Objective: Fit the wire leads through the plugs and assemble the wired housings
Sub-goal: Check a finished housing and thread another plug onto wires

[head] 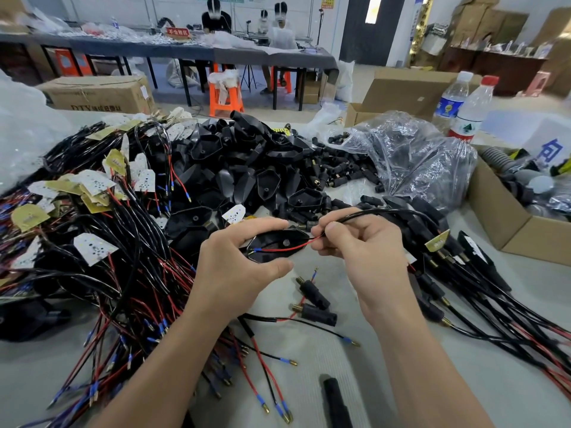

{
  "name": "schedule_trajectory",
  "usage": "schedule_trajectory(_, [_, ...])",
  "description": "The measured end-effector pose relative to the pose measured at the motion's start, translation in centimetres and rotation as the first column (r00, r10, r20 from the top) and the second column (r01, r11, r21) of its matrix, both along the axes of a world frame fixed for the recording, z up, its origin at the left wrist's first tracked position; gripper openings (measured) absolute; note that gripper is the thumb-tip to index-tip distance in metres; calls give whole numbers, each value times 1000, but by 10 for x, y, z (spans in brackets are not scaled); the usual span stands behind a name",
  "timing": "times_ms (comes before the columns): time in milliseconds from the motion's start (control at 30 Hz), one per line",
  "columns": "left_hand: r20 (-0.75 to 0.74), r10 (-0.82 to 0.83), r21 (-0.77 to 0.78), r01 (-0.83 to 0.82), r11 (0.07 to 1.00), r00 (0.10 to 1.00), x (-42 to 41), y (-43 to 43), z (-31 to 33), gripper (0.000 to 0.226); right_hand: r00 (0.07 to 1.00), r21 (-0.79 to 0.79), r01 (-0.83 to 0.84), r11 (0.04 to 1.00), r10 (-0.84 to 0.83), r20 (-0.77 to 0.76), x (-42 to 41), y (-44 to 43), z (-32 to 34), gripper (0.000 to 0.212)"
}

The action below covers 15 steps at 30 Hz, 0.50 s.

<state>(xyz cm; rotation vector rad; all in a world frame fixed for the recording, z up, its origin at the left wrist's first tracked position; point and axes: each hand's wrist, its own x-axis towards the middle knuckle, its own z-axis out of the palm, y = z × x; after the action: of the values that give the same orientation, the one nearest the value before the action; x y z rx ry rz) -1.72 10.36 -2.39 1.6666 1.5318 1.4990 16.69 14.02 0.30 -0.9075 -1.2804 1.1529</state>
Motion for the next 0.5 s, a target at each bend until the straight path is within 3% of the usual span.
schedule_trajectory(133, [45, 3, -18, -2, 1000, 999, -1, 0, 1, 57, 995, -66, -94, 993, 91, -48, 1, -1, 3, 35])
schedule_trajectory(267, [58, -60, -68, 64, 996, 996, 1, 0, 2, 55, 980, -99, -186, 978, 178, -84, 5, -3, 7, 23])
schedule_trajectory(367, [70, -114, -106, 121, 987, 991, 2, 1, 1, 57, 988, -75, -149, 986, 145, -54, 1, -5, 4, 22])
schedule_trajectory(500, [257, -218, -110, 253, 961, 941, -1, 3, 3, 61, 997, 26, -34, 999, 32, 75, -1, -7, 2, 28])
